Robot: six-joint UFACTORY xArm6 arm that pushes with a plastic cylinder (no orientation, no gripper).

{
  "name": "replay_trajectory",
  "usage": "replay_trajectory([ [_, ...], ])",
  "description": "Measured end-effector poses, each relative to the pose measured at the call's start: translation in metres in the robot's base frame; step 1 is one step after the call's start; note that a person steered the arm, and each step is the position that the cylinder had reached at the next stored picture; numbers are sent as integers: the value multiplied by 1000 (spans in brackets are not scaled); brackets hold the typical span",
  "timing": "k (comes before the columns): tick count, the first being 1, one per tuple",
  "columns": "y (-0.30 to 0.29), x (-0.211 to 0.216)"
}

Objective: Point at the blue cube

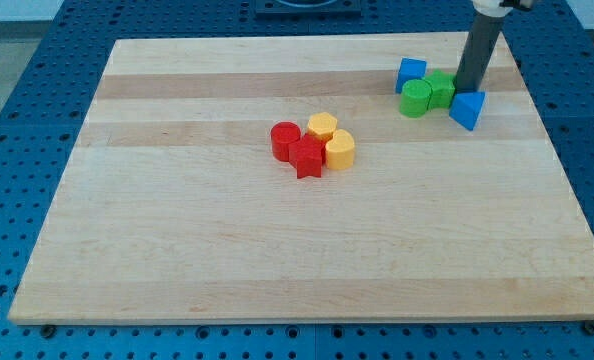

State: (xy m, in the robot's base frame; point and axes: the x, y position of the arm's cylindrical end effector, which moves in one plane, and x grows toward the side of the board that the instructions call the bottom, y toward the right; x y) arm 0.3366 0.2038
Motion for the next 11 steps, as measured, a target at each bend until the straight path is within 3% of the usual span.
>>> replay_trajectory([
  [2,-9,26],
  [4,27,-25],
  [8,-67,-91],
  [9,-99,-88],
  [11,-104,-69],
])
